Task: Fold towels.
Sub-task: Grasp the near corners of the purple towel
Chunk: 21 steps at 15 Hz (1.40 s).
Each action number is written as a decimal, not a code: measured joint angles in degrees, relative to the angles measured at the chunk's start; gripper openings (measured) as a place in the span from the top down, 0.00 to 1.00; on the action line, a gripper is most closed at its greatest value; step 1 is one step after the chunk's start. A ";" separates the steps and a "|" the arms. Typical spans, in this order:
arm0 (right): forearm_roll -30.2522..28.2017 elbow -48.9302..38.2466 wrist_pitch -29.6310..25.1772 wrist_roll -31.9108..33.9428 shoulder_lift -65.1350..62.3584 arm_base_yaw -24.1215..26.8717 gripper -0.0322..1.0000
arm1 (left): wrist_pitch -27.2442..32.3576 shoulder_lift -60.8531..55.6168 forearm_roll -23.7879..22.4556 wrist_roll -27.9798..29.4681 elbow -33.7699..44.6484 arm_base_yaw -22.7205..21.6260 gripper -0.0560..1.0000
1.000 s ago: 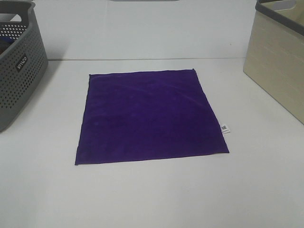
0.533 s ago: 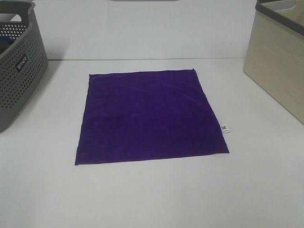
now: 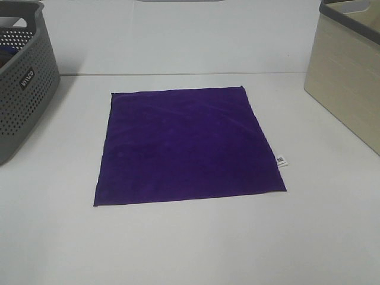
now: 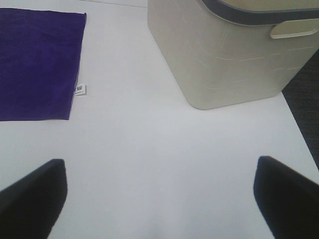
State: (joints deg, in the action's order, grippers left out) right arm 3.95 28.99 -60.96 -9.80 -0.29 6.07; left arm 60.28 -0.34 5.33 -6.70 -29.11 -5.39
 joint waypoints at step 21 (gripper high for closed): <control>4.30 14.38 -1.55 2.58 30.19 0.00 0.01 | 1.83 25.44 -1.78 -0.17 -14.32 0.00 0.01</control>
State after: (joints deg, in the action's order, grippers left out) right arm 8.25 43.37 -62.51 -7.22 29.91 6.07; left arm 62.11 25.10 3.55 -6.88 -43.43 -5.39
